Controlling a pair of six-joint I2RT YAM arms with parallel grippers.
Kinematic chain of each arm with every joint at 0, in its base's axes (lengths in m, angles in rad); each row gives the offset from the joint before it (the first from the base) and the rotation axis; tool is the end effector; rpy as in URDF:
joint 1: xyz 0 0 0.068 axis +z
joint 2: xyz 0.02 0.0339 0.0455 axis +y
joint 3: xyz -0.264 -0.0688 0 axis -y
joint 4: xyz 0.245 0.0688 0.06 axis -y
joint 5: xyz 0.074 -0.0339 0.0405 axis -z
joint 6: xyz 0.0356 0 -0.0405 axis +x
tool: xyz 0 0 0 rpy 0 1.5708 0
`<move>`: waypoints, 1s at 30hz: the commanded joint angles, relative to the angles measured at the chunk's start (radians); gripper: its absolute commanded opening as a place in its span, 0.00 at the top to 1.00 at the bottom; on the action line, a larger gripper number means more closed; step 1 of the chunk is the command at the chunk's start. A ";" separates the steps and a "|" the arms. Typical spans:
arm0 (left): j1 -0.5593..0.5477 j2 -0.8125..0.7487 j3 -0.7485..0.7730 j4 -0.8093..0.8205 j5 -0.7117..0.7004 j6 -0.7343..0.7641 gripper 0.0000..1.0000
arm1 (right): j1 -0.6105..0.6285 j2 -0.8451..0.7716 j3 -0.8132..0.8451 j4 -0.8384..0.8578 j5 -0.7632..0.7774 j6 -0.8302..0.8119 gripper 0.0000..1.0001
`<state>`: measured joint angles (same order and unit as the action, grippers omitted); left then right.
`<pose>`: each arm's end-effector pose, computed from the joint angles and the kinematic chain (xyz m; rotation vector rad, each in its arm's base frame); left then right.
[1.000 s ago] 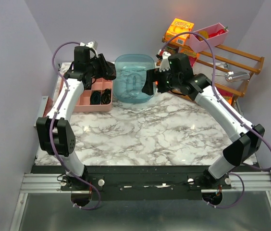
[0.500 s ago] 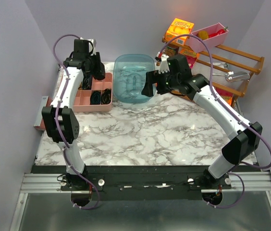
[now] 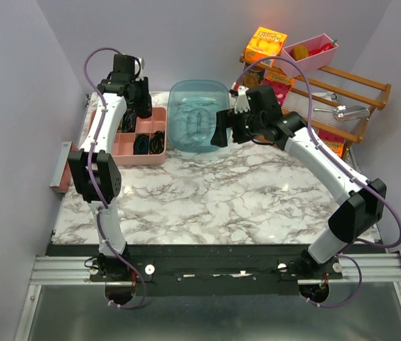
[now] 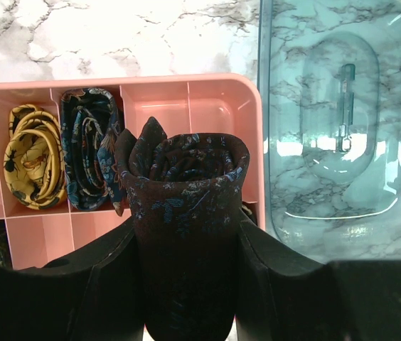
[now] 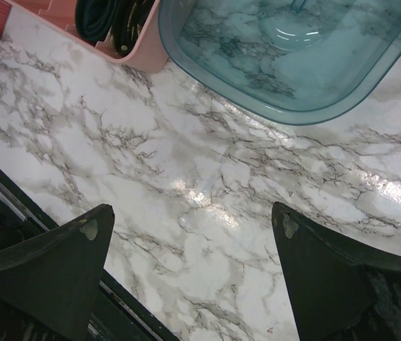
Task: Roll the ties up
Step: Place the tie in the storage box.
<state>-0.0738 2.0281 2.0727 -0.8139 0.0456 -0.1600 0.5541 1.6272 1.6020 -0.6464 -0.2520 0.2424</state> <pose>0.4560 -0.0353 0.3450 -0.0784 2.3440 -0.1690 0.3068 0.2003 0.3634 -0.4981 2.2605 0.7021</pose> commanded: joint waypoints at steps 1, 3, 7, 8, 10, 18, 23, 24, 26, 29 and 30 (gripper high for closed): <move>0.006 0.030 0.027 -0.008 -0.038 0.025 1.00 | -0.013 0.000 -0.016 0.013 -0.021 -0.002 0.00; 0.006 0.044 0.032 -0.002 -0.030 0.027 1.00 | -0.014 0.003 -0.019 0.013 -0.023 -0.002 0.00; 0.008 0.089 0.038 0.024 -0.036 0.020 1.00 | -0.014 0.019 -0.019 0.011 -0.049 0.003 0.00; 0.009 0.096 0.044 0.028 -0.033 0.020 1.00 | -0.014 0.022 -0.020 0.011 -0.055 0.006 0.00; 0.011 0.124 0.058 0.033 -0.036 0.022 1.00 | -0.014 0.026 -0.027 0.011 -0.059 0.012 0.00; 0.025 0.188 0.082 0.065 -0.032 0.016 1.00 | -0.014 0.042 -0.037 0.011 -0.061 0.020 0.00; 0.037 0.210 0.076 0.074 -0.030 0.016 1.00 | -0.014 0.052 -0.039 0.010 -0.058 0.023 0.00; 0.039 0.210 0.072 0.079 -0.030 0.017 1.00 | -0.016 0.054 -0.039 0.008 -0.059 0.023 0.00; 0.040 0.231 0.070 0.081 -0.030 0.020 1.00 | -0.014 0.066 -0.033 0.008 -0.062 0.024 0.00; 0.040 0.250 0.067 0.082 -0.029 0.019 1.00 | -0.014 0.074 -0.028 0.005 -0.064 0.026 0.00; 0.042 0.257 0.066 0.084 -0.023 0.017 1.00 | -0.014 0.076 -0.028 0.005 -0.064 0.026 0.00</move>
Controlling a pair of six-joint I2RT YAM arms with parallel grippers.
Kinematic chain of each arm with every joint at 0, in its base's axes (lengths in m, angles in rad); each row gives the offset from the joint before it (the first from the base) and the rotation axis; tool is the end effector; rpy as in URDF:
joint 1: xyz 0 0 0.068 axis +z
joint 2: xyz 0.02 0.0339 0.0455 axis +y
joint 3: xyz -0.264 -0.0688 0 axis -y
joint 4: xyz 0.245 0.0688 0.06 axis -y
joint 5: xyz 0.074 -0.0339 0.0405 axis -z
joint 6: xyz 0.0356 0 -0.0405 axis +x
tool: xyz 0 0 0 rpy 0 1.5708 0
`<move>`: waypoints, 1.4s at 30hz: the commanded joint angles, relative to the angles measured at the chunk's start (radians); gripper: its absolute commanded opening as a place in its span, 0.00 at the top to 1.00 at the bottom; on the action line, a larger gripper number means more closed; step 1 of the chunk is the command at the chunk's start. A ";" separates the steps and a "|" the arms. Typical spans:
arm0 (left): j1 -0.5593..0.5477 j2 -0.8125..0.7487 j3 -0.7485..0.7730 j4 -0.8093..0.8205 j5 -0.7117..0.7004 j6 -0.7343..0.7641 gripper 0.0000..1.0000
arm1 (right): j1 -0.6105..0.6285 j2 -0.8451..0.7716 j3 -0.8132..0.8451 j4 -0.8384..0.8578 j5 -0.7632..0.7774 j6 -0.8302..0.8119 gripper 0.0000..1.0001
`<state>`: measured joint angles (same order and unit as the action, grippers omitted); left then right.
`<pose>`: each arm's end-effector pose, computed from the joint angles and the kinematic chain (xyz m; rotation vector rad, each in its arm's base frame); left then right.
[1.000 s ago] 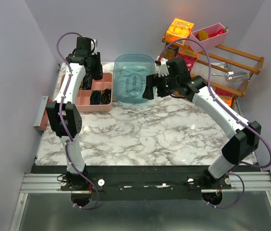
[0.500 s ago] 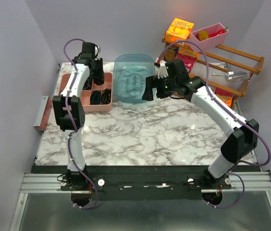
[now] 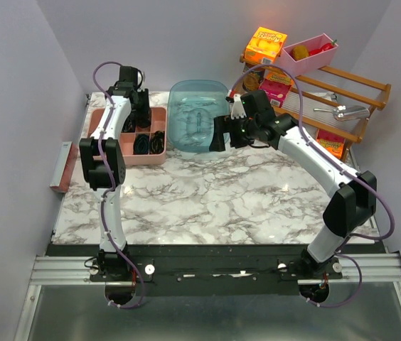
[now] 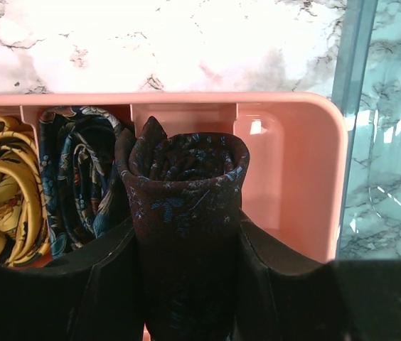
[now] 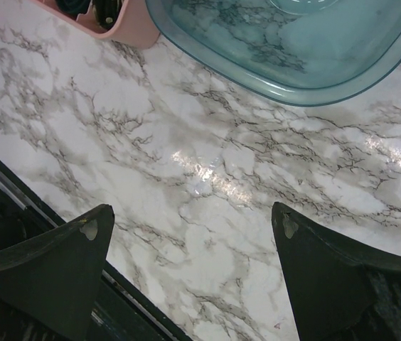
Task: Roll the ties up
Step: Place the tie in the storage box.
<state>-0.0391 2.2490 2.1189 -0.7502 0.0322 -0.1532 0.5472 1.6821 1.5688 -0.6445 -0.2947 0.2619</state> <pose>0.5057 -0.0209 0.2623 -0.1258 2.4512 -0.1241 0.3175 0.2055 0.3335 -0.4938 2.3578 0.7353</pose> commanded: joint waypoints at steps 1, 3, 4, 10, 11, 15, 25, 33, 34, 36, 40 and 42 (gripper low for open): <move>0.007 0.041 0.019 0.022 -0.008 0.012 1.00 | -0.007 0.021 0.005 0.003 -0.021 0.008 0.00; 0.005 0.049 0.013 0.029 -0.006 0.011 1.00 | -0.007 0.024 0.005 0.003 -0.021 0.008 0.00; 0.007 0.055 0.012 0.029 -0.009 0.011 1.00 | -0.007 0.025 0.004 0.003 -0.021 0.007 0.00; 0.007 0.081 0.007 0.031 -0.025 0.009 1.00 | -0.007 0.025 -0.004 0.003 -0.024 0.010 0.00; 0.007 0.083 0.003 0.031 -0.025 0.009 1.00 | -0.007 0.025 -0.006 0.003 -0.024 0.010 0.00; 0.005 0.096 -0.008 0.034 -0.025 0.006 1.00 | -0.006 0.027 -0.003 0.003 -0.026 0.008 0.00; 0.004 0.130 -0.019 0.023 -0.064 0.006 1.00 | -0.007 0.030 -0.003 -0.003 -0.021 0.004 0.00; 0.005 0.101 -0.036 0.022 -0.078 0.009 0.71 | -0.009 0.030 0.010 -0.007 -0.021 0.003 0.00; 0.005 0.097 -0.034 0.023 -0.080 0.004 0.69 | -0.009 0.028 0.011 -0.007 -0.021 0.002 0.00; 0.005 0.080 -0.034 0.025 -0.084 -0.002 0.54 | -0.009 0.028 0.013 -0.009 -0.020 0.003 0.00; 0.007 0.040 -0.051 0.043 -0.091 -0.019 0.27 | -0.009 0.024 0.011 -0.011 -0.018 0.003 0.00; 0.007 0.020 -0.062 0.052 -0.097 -0.026 0.23 | -0.009 0.022 0.010 -0.011 -0.018 0.003 0.00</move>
<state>-0.0414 2.3280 2.0945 -0.7017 -0.0120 -0.1677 0.5472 1.7027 1.5688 -0.6453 -0.3019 0.2642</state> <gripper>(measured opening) 0.705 0.997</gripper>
